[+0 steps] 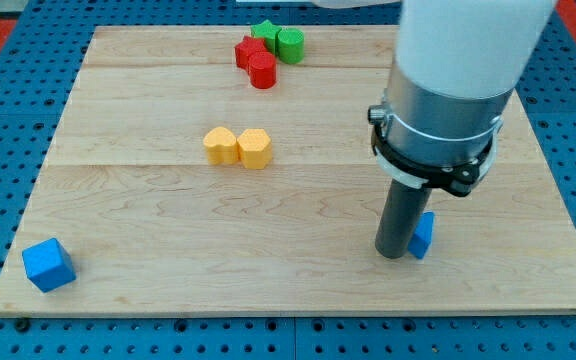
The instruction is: Push the blue cube towards the center right
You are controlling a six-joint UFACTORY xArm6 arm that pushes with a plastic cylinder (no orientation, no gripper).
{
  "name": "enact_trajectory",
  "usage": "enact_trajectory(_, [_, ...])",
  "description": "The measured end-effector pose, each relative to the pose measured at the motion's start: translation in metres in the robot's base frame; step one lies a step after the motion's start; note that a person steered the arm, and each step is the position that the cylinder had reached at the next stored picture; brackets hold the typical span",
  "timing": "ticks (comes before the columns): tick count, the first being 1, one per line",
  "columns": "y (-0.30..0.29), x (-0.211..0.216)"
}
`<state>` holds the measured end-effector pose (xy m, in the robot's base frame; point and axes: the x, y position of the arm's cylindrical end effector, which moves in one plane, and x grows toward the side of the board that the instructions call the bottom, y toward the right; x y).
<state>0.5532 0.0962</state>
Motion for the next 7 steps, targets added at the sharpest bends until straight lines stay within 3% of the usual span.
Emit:
enact_trajectory(1, [-0.008, -0.026])
enact_trajectory(2, [0.049, -0.016])
enact_trajectory(3, [0.065, -0.003])
enact_trajectory(4, [-0.026, -0.03])
enact_trajectory(6, [-0.292, -0.051])
enact_trajectory(7, [-0.342, -0.012])
